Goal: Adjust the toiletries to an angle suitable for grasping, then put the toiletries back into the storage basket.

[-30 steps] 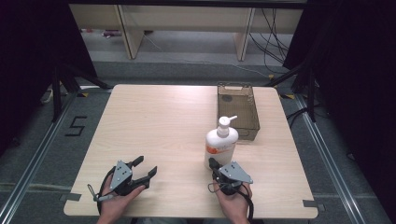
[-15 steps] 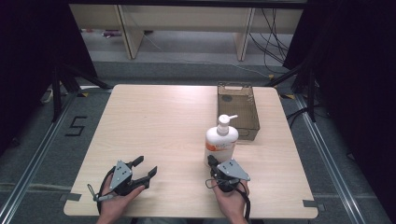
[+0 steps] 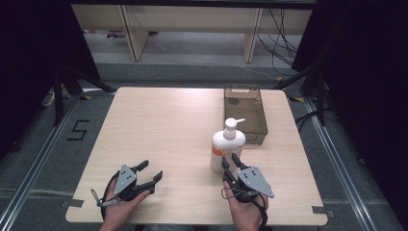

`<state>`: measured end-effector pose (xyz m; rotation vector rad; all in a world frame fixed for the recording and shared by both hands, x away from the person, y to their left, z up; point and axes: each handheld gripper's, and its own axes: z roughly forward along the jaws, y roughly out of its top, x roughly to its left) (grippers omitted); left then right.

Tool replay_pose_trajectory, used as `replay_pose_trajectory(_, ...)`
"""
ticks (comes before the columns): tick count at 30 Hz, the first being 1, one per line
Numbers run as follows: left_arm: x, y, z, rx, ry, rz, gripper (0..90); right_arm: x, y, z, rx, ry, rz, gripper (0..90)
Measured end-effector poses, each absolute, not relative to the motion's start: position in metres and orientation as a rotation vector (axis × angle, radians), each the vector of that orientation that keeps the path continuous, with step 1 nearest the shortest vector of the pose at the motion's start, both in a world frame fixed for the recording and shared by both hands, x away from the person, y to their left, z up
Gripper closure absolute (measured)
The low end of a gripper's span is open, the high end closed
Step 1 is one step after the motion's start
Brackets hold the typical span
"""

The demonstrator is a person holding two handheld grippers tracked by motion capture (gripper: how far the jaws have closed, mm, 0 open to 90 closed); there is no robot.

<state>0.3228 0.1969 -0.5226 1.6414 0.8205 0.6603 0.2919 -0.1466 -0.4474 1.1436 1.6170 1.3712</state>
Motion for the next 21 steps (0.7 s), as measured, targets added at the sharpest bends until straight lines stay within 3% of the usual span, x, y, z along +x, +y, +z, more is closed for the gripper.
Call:
replay_pose_trajectory(8,0.323,0.197,-0.522,1.644,0.847,0.659,31.7,0.296,-0.157,-0.431,1.189,1.542,1.331,53.1)
replay_pose_trajectory(21,0.322,0.195,-0.522,1.647,0.838,0.674,31.6,0.303,-0.161,-0.419,1.178,1.484,1.364,45.1)
